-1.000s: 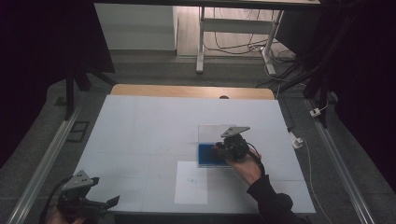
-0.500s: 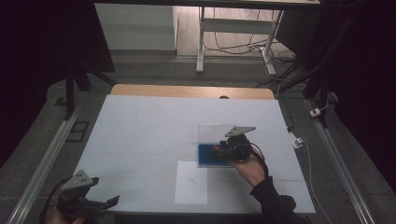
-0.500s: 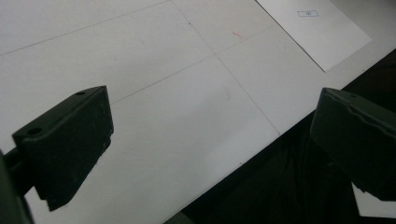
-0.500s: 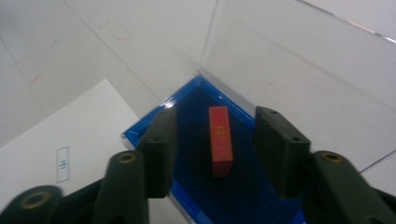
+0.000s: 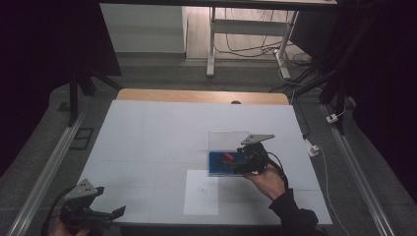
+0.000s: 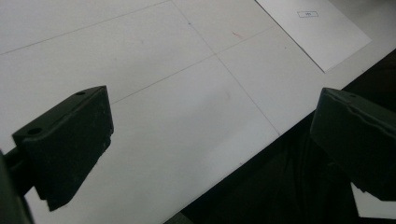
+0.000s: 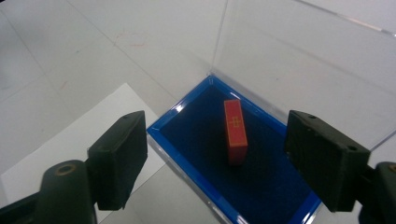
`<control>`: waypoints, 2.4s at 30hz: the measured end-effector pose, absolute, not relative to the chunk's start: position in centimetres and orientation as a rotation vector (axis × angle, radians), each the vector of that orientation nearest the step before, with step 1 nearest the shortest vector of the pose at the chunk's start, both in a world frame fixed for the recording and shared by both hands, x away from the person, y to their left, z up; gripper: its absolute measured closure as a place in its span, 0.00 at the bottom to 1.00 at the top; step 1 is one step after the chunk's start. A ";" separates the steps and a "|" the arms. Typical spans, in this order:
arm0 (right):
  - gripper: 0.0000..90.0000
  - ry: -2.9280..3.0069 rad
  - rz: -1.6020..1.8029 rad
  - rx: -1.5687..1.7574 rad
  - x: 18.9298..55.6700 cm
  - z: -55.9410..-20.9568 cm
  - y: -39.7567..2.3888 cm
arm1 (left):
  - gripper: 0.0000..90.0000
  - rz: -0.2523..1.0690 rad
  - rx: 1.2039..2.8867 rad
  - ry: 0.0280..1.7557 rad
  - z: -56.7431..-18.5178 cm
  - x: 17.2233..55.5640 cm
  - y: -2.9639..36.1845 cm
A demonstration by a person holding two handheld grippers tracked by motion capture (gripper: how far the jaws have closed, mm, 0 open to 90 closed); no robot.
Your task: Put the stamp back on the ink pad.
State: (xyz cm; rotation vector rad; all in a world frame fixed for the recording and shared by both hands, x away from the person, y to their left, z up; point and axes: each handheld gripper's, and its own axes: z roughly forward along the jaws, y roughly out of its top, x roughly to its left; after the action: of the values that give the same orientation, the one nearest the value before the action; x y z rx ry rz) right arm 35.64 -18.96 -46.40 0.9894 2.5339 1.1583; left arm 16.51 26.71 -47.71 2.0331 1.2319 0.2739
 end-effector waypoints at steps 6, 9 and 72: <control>0.16 2.543 1.139 0.994 35.2 -46.1 -19.1 | 0.00 0.270 2.030 1.233 -47.7 16.5 26.8; 0.16 2.534 1.139 0.959 34.7 -45.7 -19.2 | 0.00 0.270 2.031 1.234 -47.7 16.6 26.7; 0.00 2.319 1.004 1.259 23.3 -46.1 -31.2 | 0.00 0.262 2.028 1.233 -47.7 16.6 26.8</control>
State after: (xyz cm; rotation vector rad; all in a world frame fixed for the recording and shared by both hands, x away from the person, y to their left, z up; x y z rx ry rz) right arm 23.26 -31.16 -46.07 1.2594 2.3192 1.0044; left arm 16.64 26.80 -47.73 2.0282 1.2327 0.2618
